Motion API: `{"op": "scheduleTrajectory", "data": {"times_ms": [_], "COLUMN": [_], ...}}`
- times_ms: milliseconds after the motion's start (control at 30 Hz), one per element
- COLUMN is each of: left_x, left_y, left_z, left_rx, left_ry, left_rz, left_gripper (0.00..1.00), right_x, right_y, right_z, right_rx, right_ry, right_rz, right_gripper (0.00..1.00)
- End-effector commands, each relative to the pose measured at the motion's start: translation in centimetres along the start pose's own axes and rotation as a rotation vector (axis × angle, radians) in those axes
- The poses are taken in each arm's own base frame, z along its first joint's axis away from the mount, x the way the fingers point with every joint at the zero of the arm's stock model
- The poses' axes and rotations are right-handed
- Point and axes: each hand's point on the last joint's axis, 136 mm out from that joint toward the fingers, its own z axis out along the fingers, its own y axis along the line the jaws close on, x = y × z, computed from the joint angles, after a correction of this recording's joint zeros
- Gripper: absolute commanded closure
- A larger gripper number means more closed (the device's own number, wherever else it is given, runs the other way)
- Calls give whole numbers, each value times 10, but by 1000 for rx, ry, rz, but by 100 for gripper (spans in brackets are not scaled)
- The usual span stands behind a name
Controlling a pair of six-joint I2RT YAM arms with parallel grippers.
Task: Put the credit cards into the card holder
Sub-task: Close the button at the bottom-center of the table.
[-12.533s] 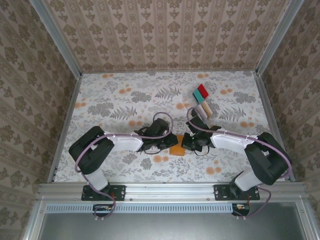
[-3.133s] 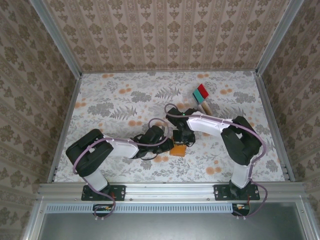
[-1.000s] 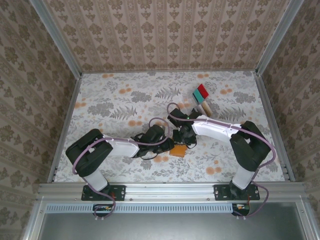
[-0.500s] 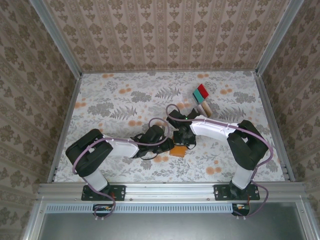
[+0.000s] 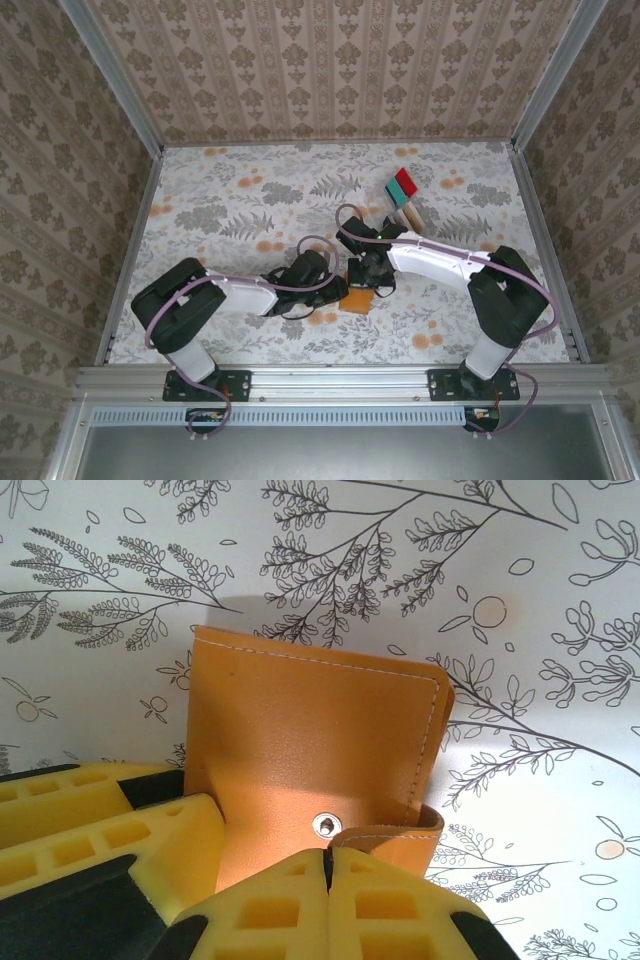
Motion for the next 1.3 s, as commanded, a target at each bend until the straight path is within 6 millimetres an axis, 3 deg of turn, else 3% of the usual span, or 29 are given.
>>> {"op": "scheduleTrajectory", "data": {"times_ms": [0,300,533,767,900,1267], "left_x": [5,5,5,5,6,6], "left_y": [4,3,3,4,4,5], "left_z": [0,0,-1,0,0,1], "left_rx": [-10,-7,-9,-11,-12,-22], "left_ry": [18,18,18,19,23,26], "left_rz": [-5,-6,-4,-6,-7,-10], "left_gripper": [71,71,71,71,71,71], "right_x": [4,6,16,22,20,42], "right_y": [7,12,-1,-14,-17,-43], "right_z": [2,19,38,44,54,76], "right_rx": [-40,-48,-1,12,-72,-221], "right_ry": [11,42,74,69,57,84], "right_rz": [3,7,23,53,93,239], "right_gripper": [100,100,100,100,100,100]}}
